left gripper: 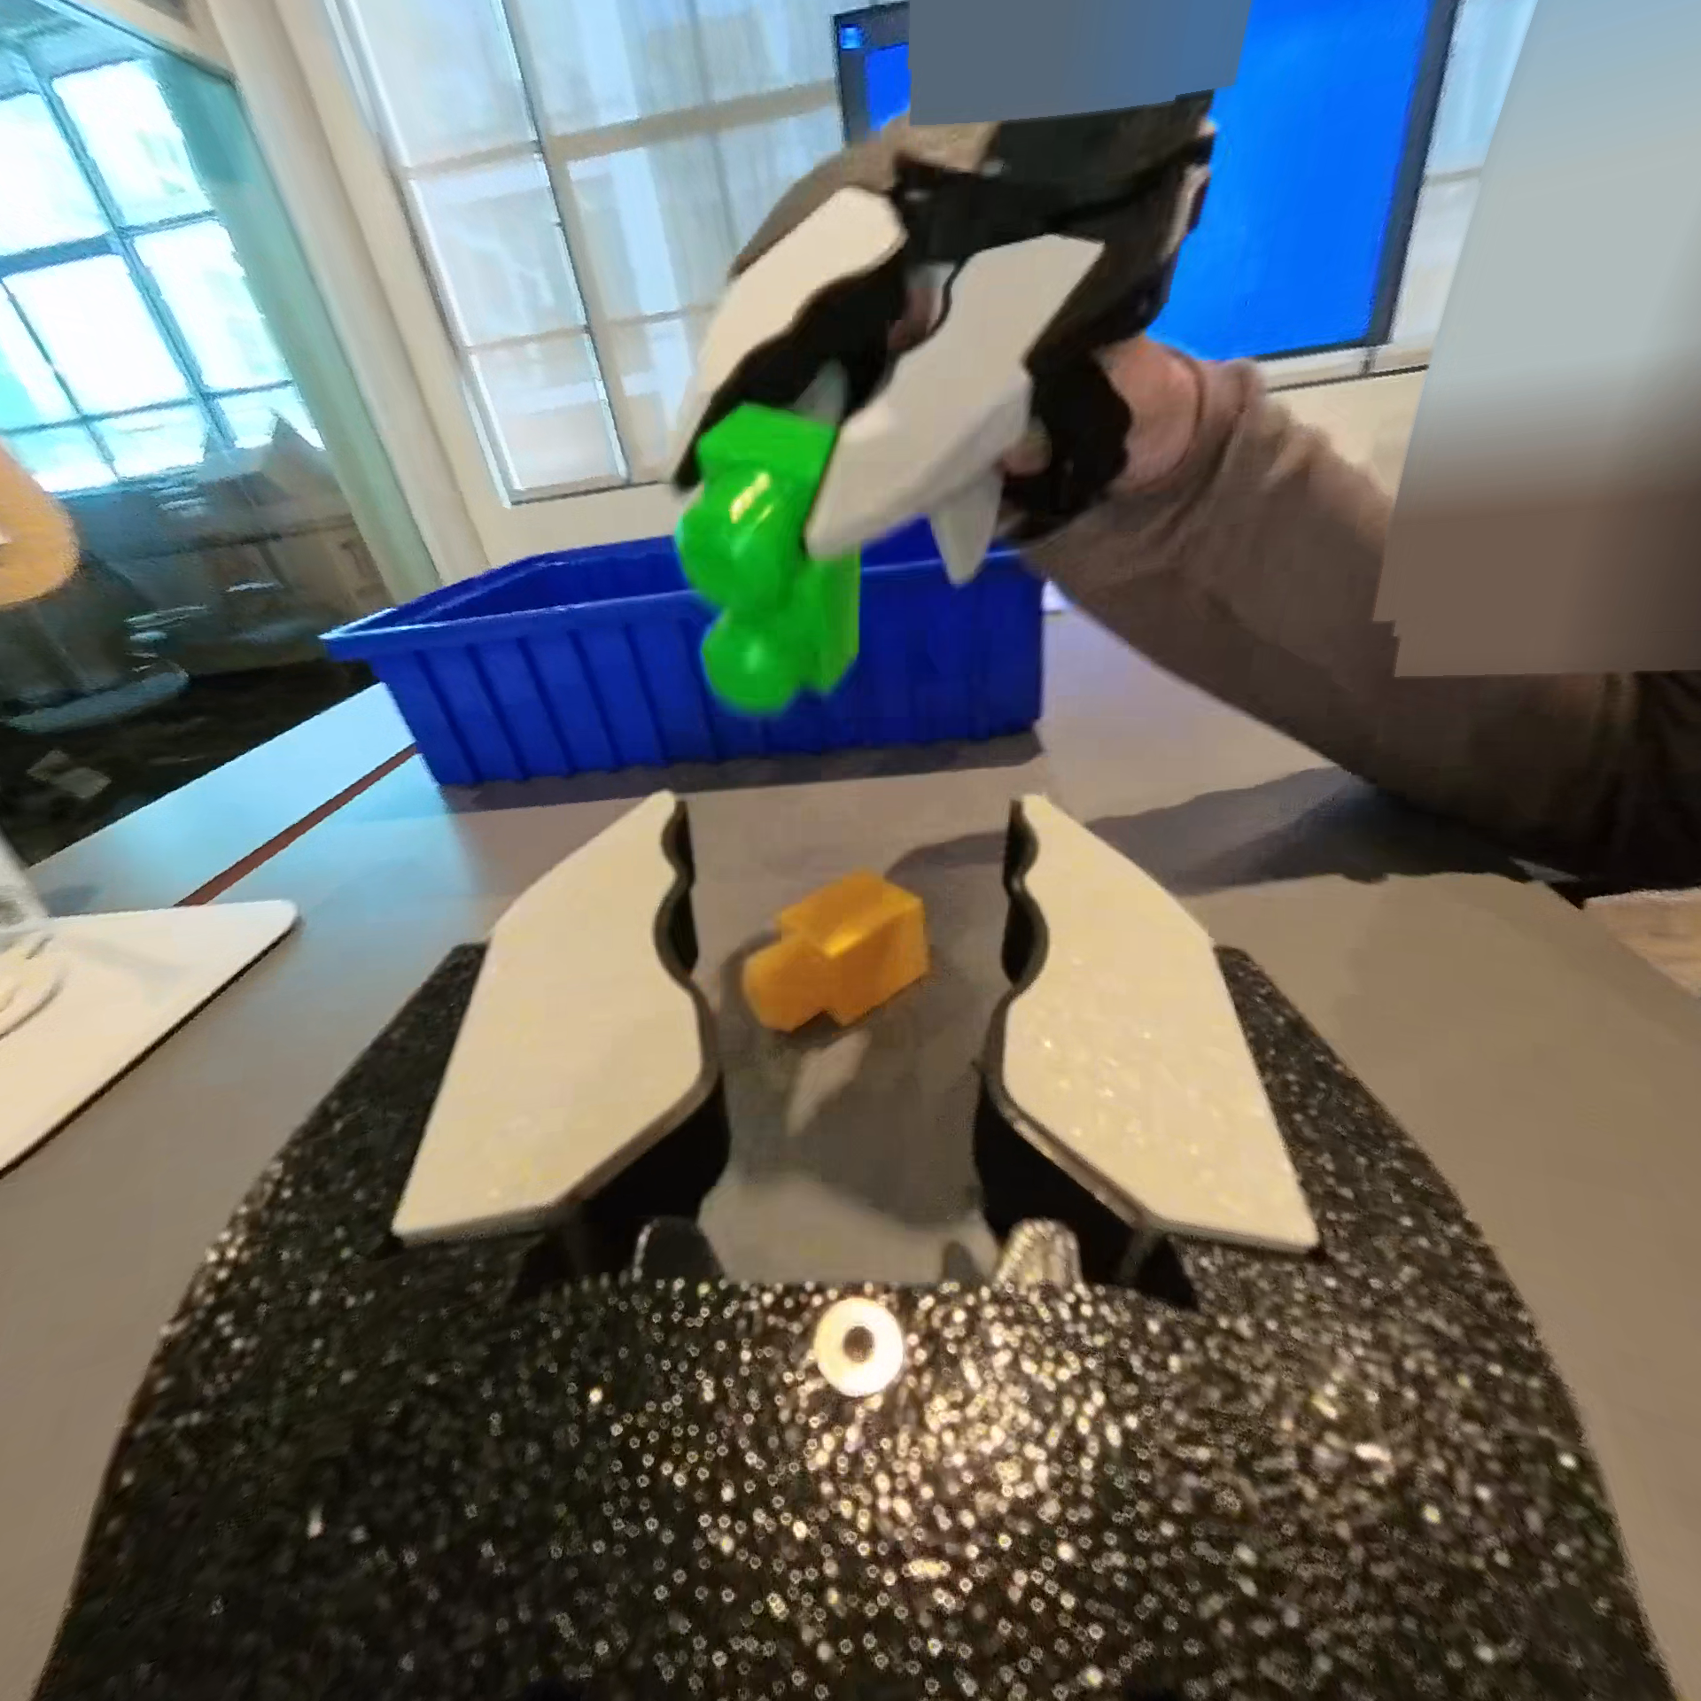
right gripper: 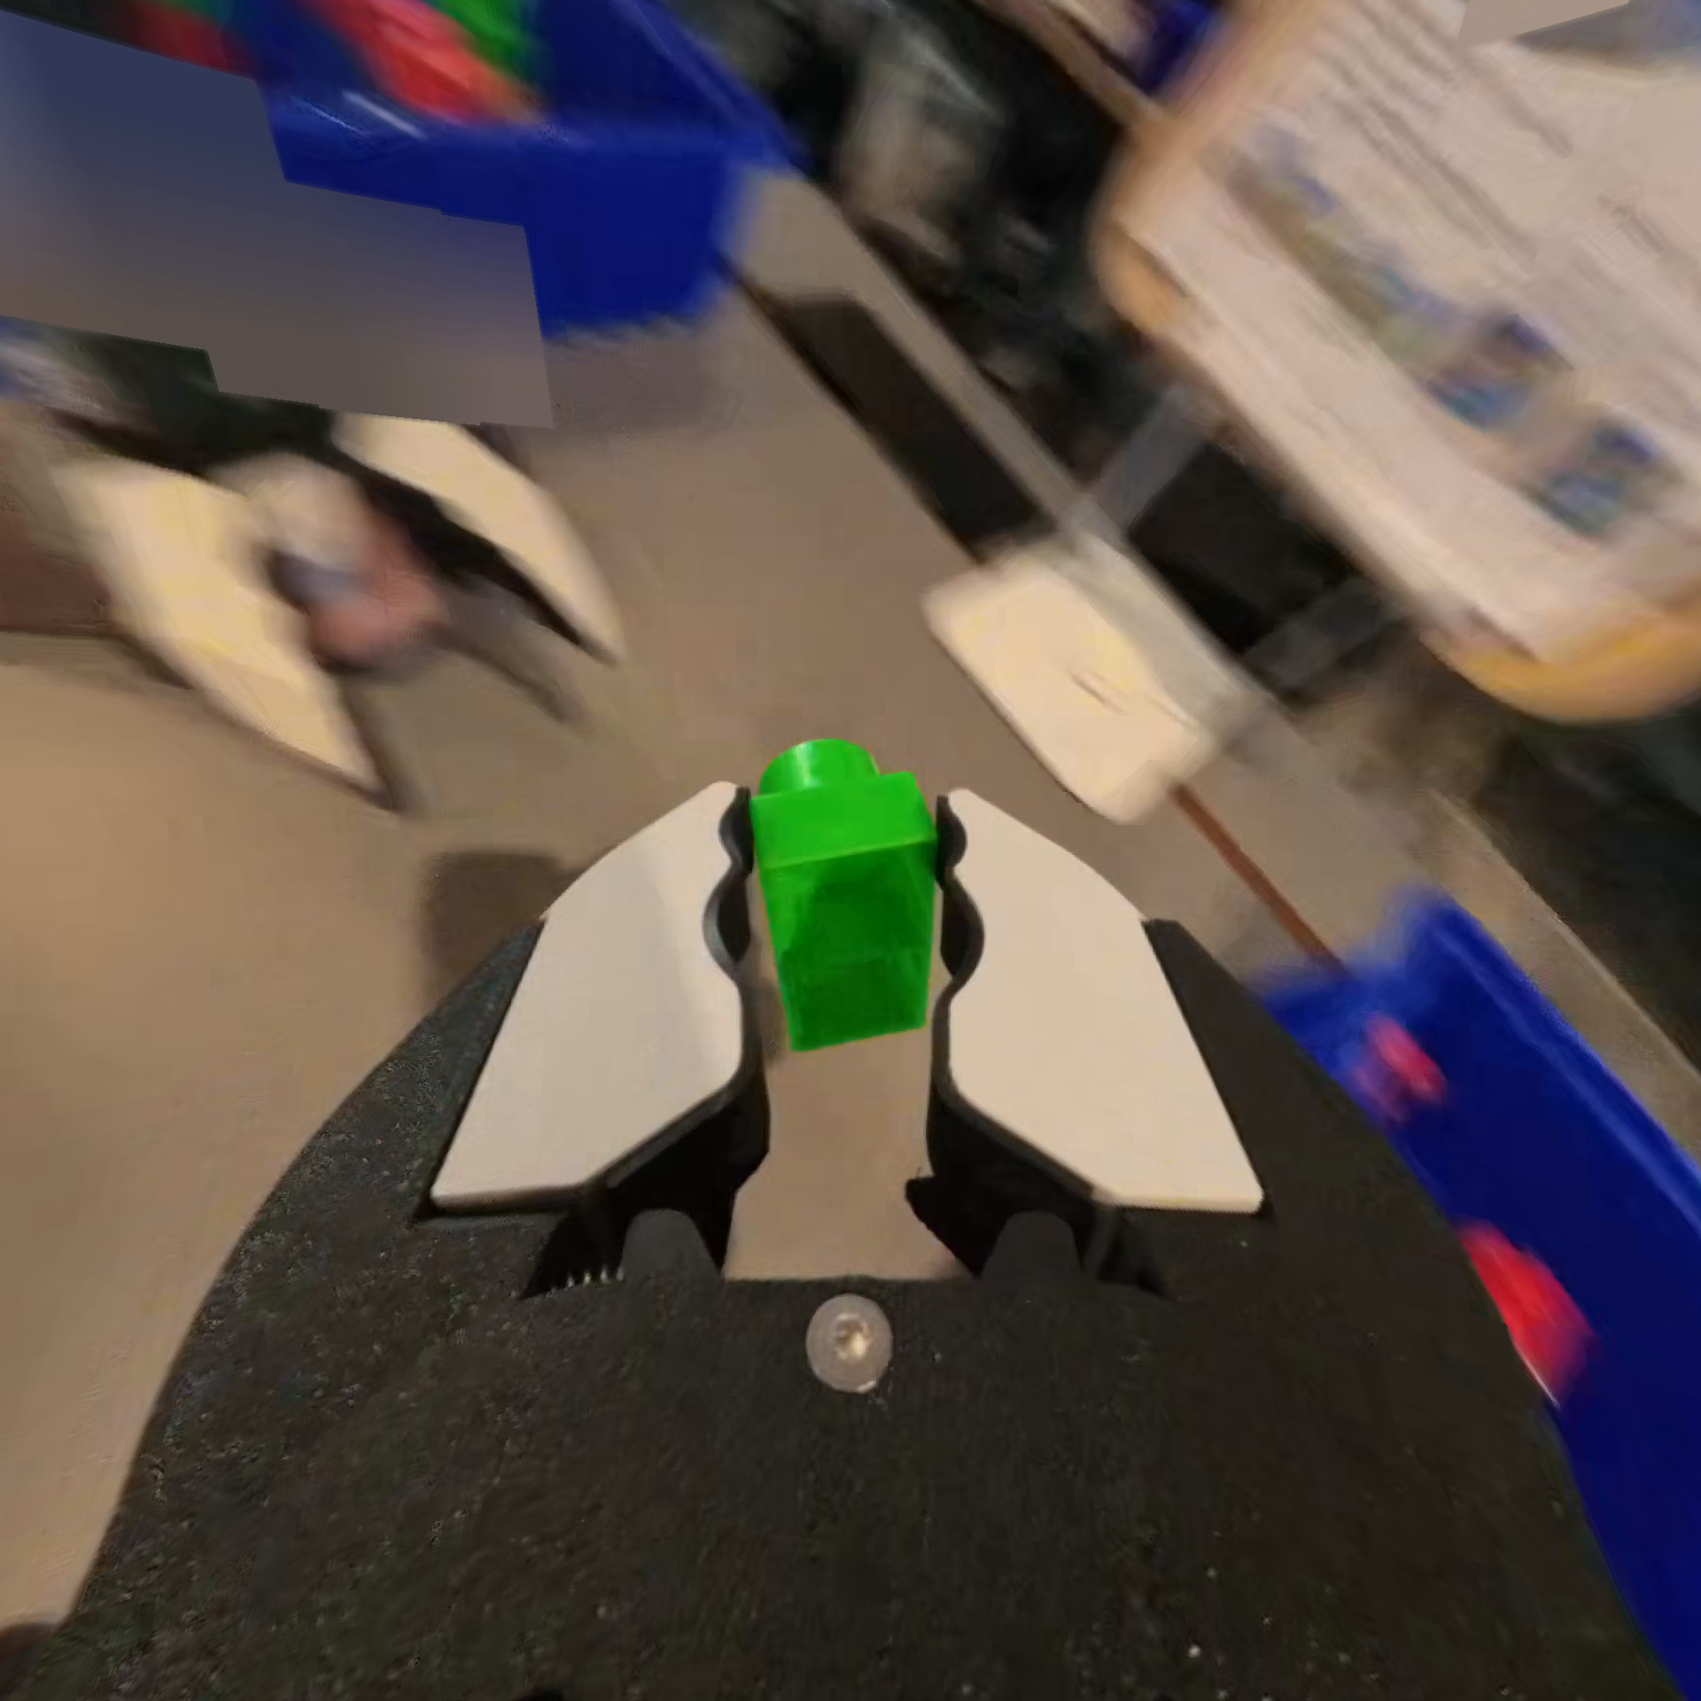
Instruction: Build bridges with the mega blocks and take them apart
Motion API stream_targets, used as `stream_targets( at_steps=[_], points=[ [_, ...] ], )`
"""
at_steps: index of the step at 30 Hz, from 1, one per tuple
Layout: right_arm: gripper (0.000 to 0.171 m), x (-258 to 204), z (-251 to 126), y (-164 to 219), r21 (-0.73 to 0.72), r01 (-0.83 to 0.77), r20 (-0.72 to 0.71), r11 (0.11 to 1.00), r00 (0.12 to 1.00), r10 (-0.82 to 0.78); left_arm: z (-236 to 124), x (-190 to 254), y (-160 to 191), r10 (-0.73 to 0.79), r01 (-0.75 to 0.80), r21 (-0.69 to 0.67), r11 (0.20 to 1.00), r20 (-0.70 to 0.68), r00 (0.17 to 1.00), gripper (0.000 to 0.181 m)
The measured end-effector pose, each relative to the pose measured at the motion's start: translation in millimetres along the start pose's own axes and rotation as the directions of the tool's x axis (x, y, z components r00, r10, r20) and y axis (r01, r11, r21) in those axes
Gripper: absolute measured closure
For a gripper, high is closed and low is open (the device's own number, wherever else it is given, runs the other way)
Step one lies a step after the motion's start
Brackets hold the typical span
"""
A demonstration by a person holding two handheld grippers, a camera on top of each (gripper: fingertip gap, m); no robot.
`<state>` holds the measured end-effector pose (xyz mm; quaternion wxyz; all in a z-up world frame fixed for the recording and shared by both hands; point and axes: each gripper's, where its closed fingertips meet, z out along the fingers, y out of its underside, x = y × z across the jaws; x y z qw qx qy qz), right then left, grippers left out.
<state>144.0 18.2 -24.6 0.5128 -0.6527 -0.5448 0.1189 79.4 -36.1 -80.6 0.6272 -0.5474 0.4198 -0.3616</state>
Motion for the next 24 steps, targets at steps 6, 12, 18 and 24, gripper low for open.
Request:
stream_targets(
  at_steps=[6,12,18,24],
  points=[
    [0.134,109,-107,132,-0.329,-0.429,-0.500,0.841,0.835,0.230,-11,-19,-5,-0.055,0.050,0.067,0.997,0.078,0.995,0.128],
    [0.108,110,-113,167,-0.408,-0.511,-0.539,0.756,0.804,0.252,-14,-27,-7,-0.091,0.080,0.092,0.993,0.118,0.989,0.124],
    [0.106,-14,-25,36,-0.082,-0.259,0.068,0.962,0.962,0.264,-19,-37,-8,-0.115,0.097,0.112,0.989,0.175,0.978,0.123],
    [0.115,-91,55,84,-0.333,-0.167,0.290,0.928,0.918,0.269,-19,-36,-8,-0.112,0.094,0.110,0.990,0.174,0.978,0.124]
  ],
)
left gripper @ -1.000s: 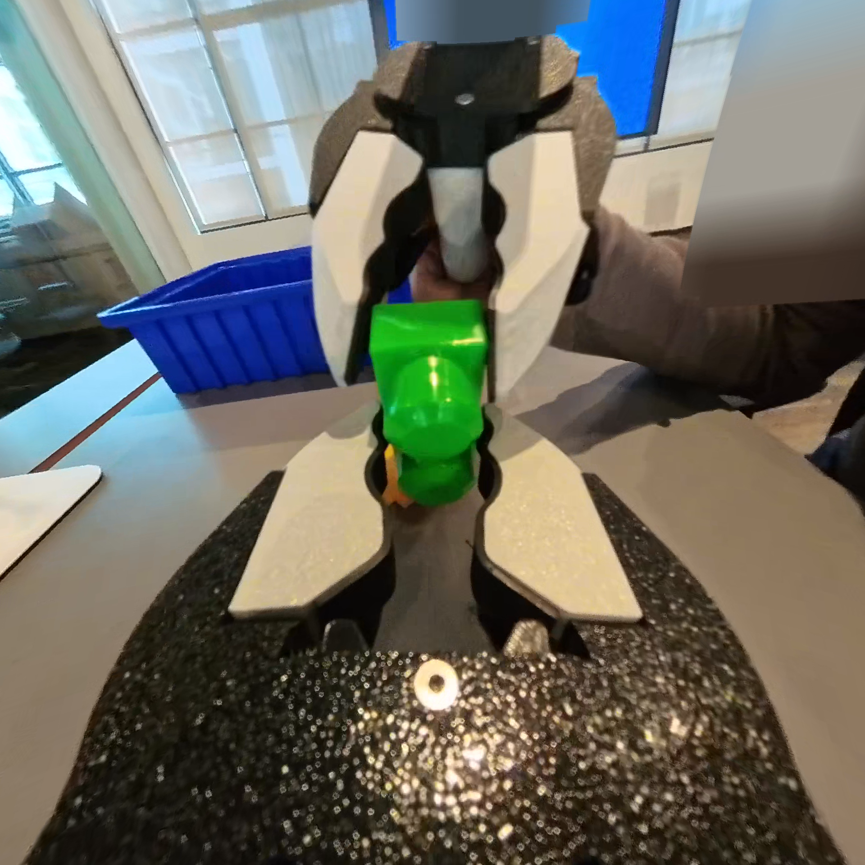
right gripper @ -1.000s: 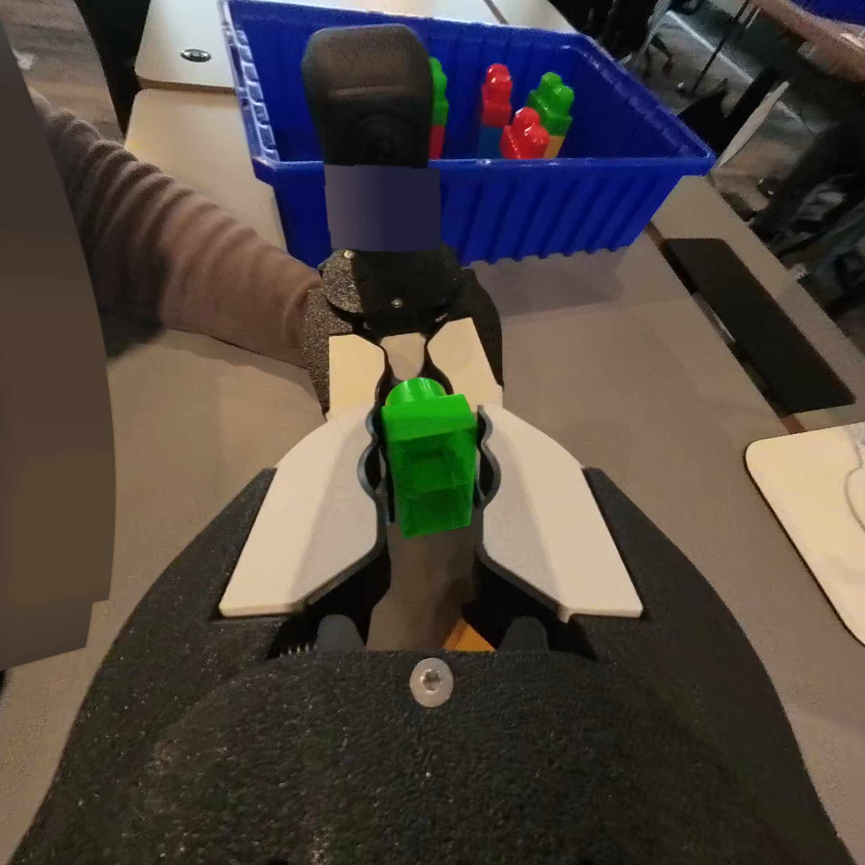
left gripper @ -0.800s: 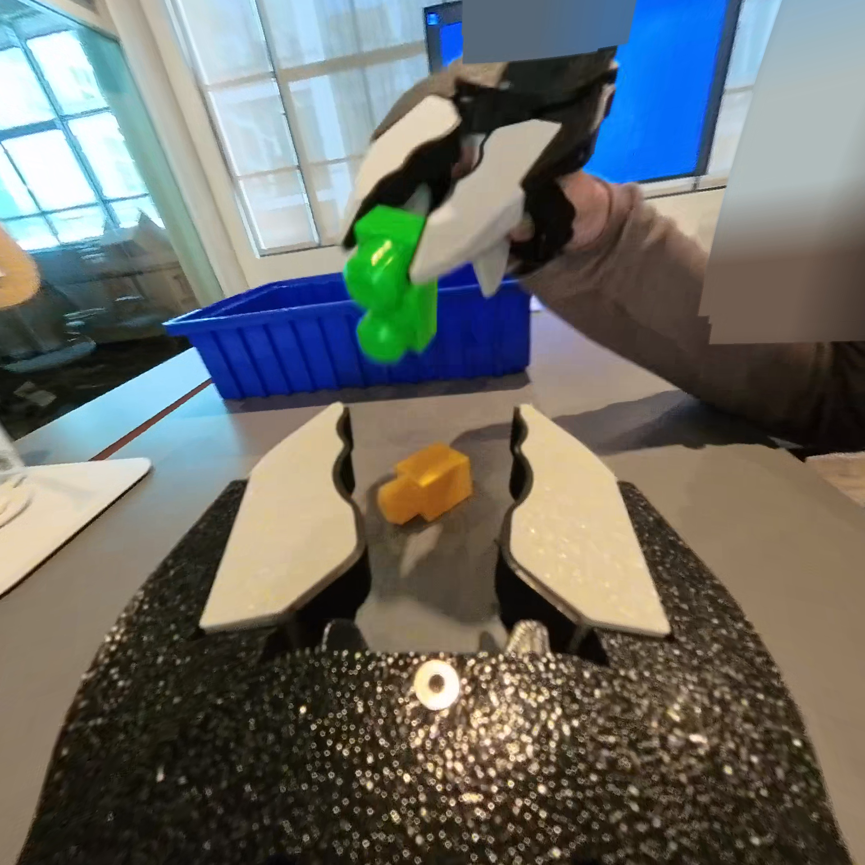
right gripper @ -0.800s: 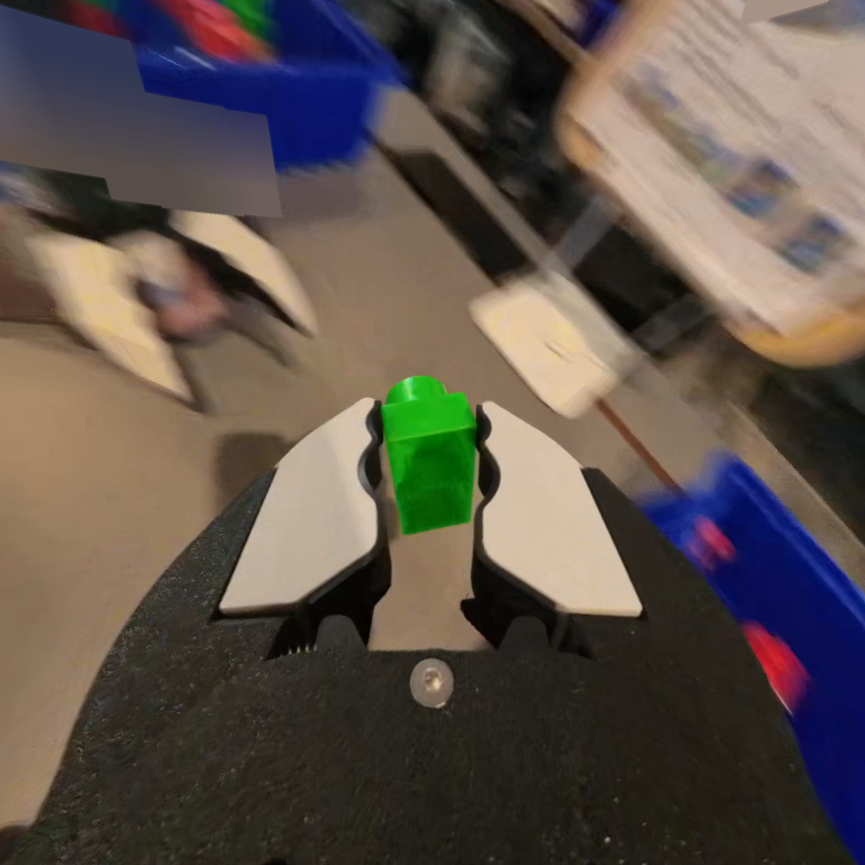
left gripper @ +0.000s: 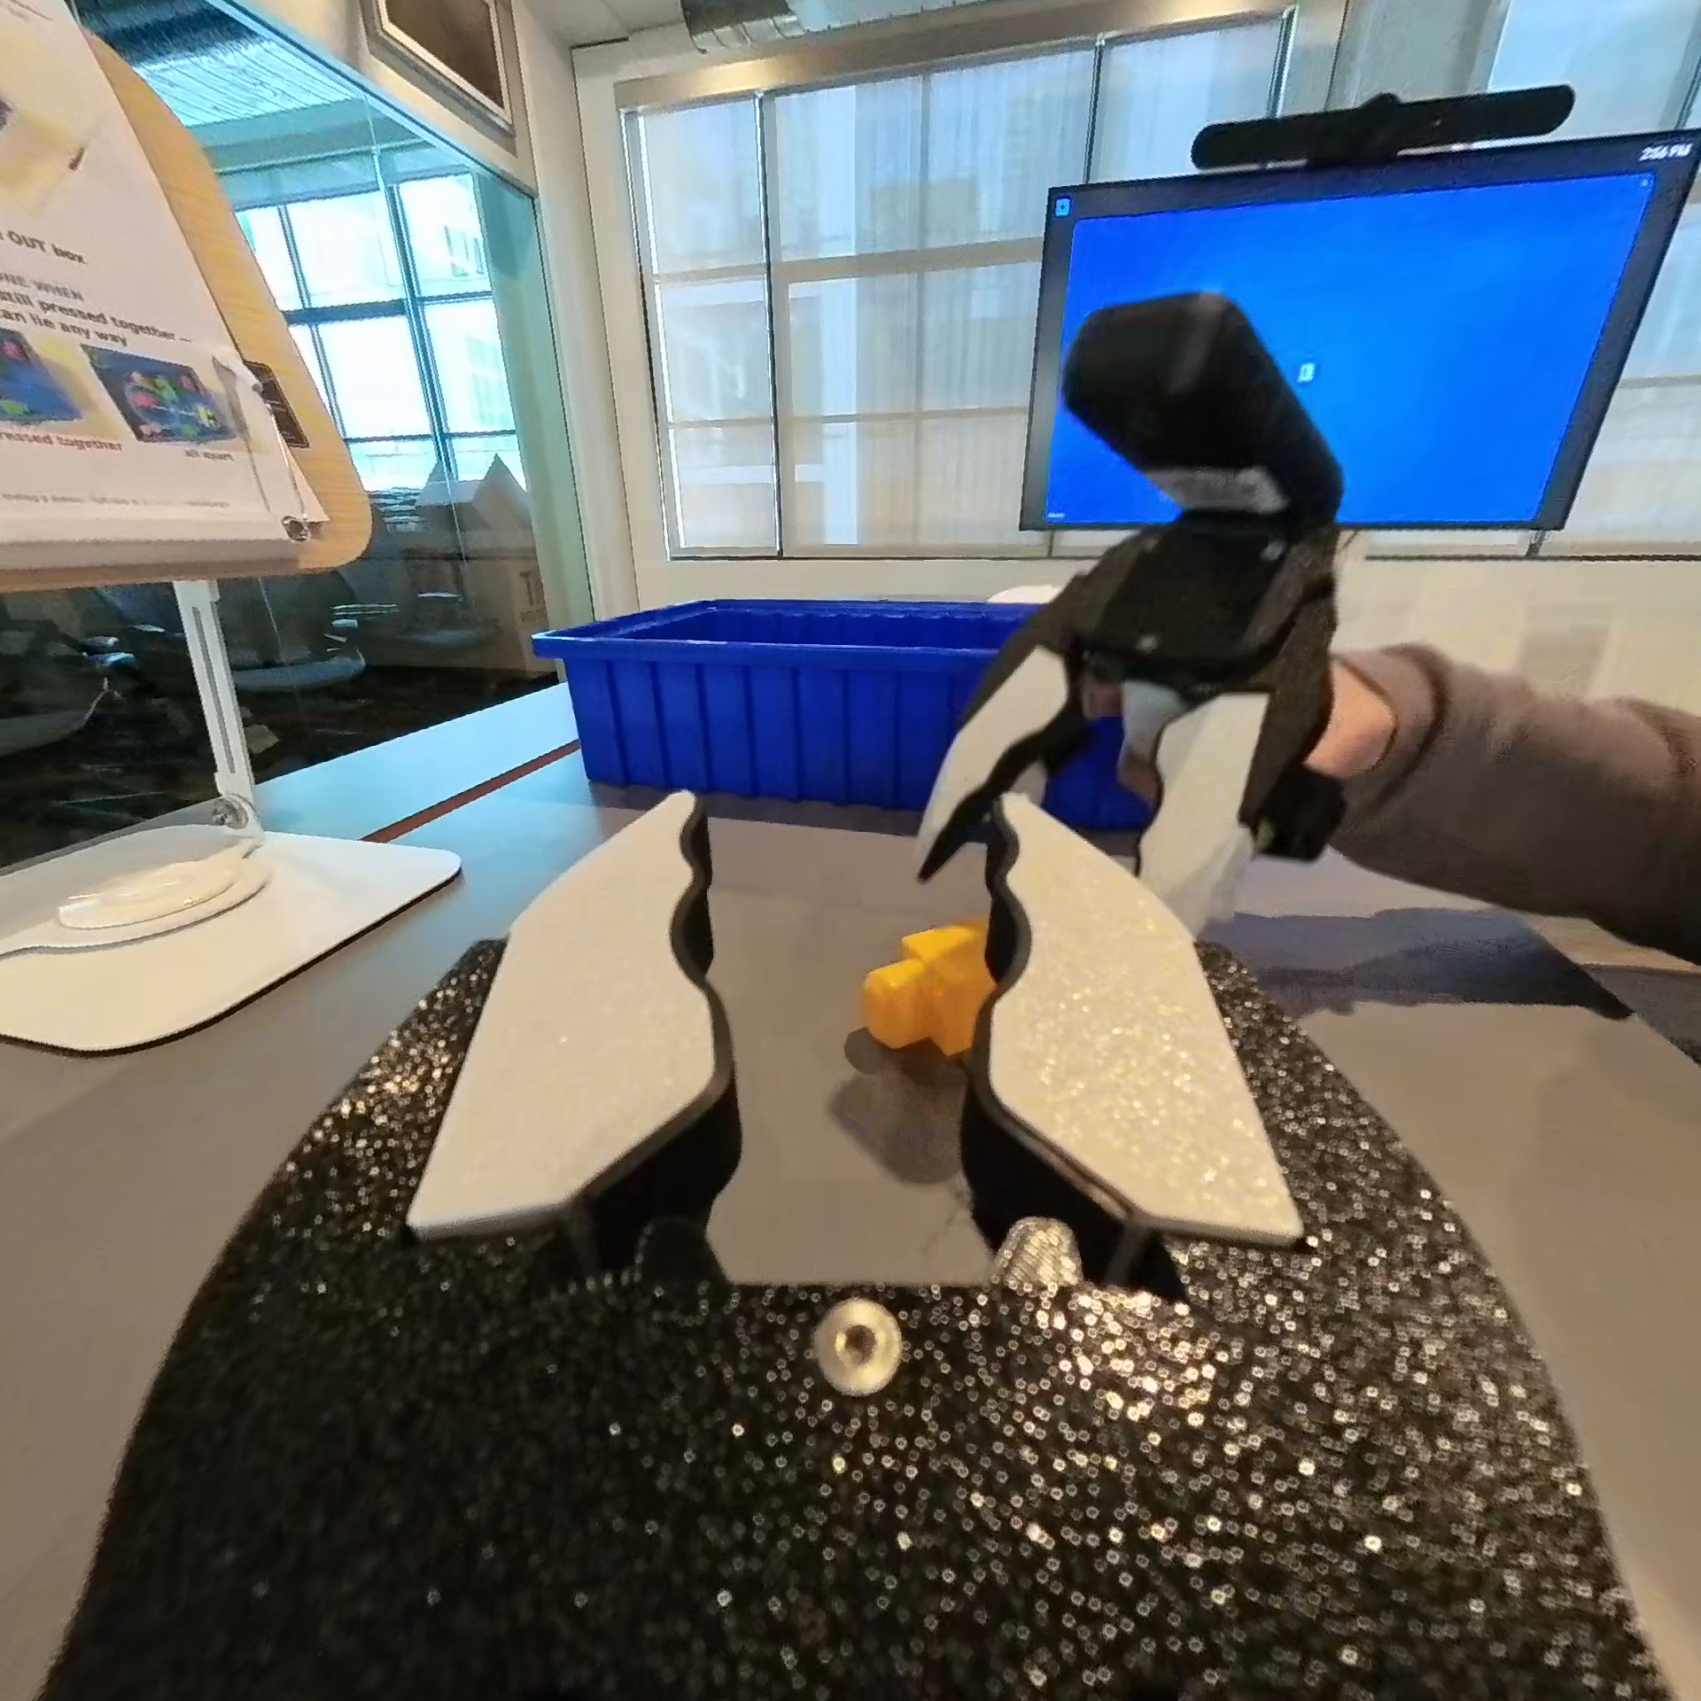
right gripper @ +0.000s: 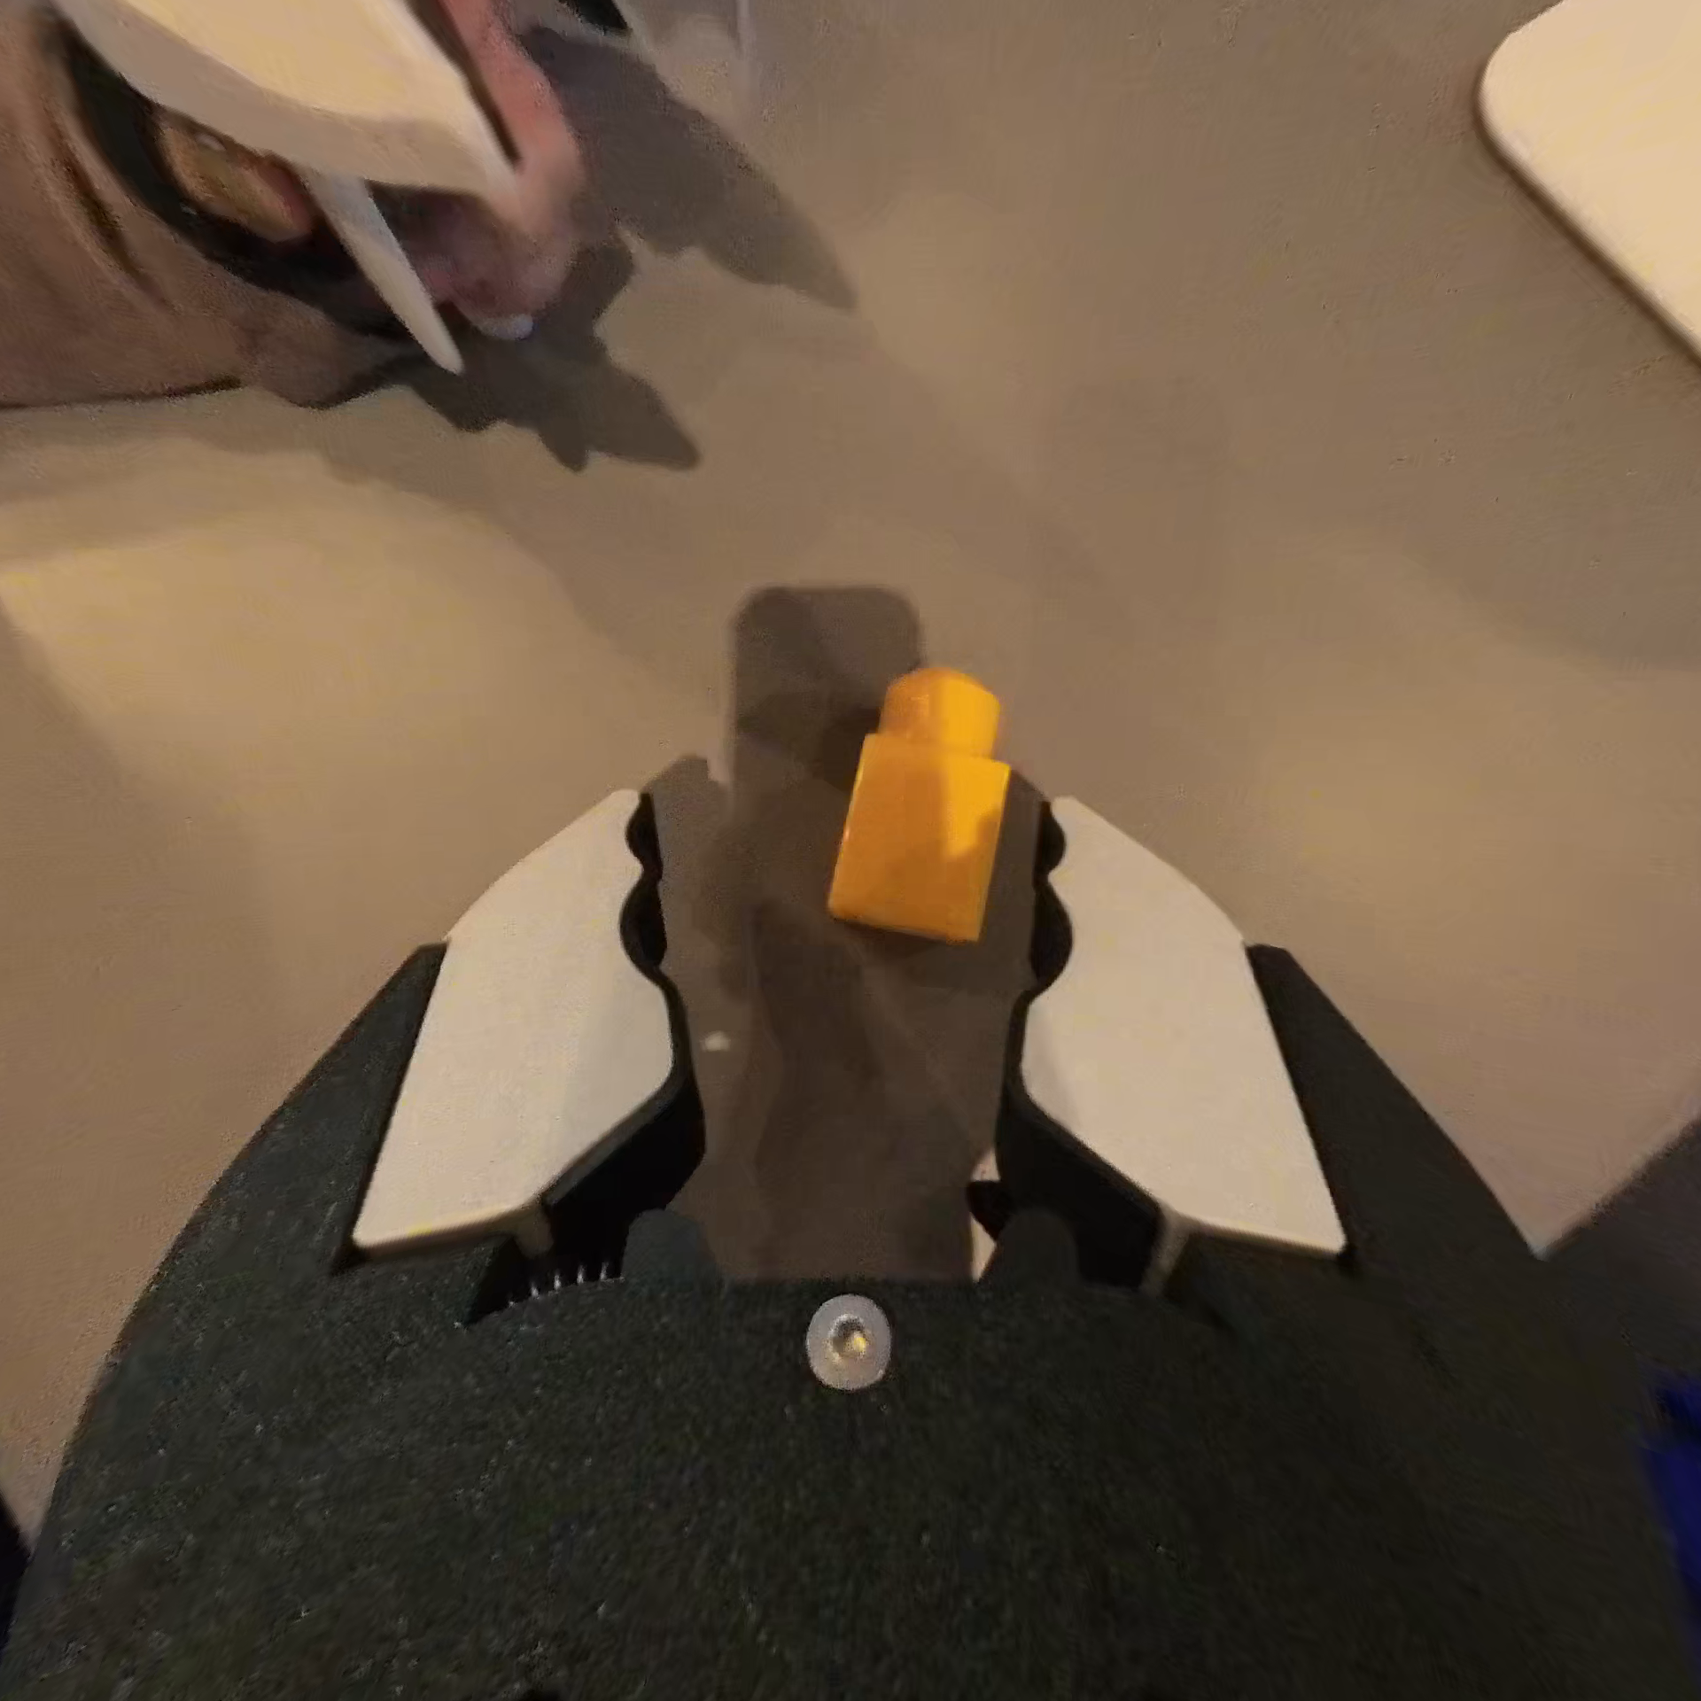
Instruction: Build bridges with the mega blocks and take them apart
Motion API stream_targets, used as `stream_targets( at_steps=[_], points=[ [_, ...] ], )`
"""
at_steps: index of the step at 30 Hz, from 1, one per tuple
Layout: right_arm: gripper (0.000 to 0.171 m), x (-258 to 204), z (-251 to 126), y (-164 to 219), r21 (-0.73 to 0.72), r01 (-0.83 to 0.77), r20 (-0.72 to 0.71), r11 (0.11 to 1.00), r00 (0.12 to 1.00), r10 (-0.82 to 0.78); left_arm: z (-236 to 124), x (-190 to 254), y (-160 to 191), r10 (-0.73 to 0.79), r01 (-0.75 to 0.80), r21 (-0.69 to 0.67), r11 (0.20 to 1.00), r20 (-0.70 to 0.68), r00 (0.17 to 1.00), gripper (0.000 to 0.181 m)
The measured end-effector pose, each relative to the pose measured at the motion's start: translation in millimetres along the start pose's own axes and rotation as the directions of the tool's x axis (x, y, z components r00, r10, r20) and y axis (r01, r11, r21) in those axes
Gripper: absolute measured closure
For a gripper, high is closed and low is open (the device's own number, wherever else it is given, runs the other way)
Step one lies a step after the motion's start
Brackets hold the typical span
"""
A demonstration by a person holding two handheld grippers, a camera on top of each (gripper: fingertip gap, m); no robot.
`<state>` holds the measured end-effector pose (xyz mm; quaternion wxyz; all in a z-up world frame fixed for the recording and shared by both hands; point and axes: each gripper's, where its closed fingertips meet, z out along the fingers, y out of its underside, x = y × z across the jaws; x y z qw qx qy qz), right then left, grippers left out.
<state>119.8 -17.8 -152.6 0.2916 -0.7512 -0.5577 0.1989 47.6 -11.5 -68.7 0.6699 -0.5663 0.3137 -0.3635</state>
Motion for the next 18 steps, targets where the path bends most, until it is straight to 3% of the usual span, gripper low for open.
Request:
stream_targets(
  at_steps=[2,4,6,8,10,13,15,18],
  points=[
    [0.138,8,7,1,0.001,0.006,-0.059,1.000,0.998,-0.006,-1,0,0,-0.001,0.001,-0.001,1.000,0.001,1.000,0.124],
    [0.139,15,-11,-17,0.102,0.021,-0.142,0.995,0.990,-0.007,-1,0,0,-0.004,0.004,0.001,1.000,0.002,1.000,0.124],
    [0.139,38,-59,-39,0.247,0.043,-0.329,0.968,0.943,0.042,-2,-1,-1,-0.011,0.011,0.004,1.000,0.002,1.000,0.125],
    [0.139,77,-126,-36,0.312,0.040,-0.553,0.949,0.820,0.147,-2,-2,-1,-0.022,0.022,0.005,1.000,0.004,1.000,0.125],
    [0.139,114,-182,-2,0.298,-0.089,-0.686,0.951,0.673,0.278,-2,-3,-1,-0.030,0.030,0.006,1.000,0.004,1.000,0.125],
    [0.139,146,-216,66,0.258,-0.358,-0.723,0.897,0.545,0.425,-2,-3,-1,-0.031,0.031,0.005,0.999,0.003,1.000,0.125],
    [0.139,154,-215,94,0.240,-0.469,-0.705,0.850,0.517,0.485,-2,-3,-1,-0.027,0.027,0.004,1.000,0.002,1.000,0.126],
    [0.138,153,-200,116,0.126,-0.516,-0.701,0.847,0.558,0.444,-2,-2,-1,-0.021,0.021,0.005,1.000,0.004,1.000,0.126]
  ],
)
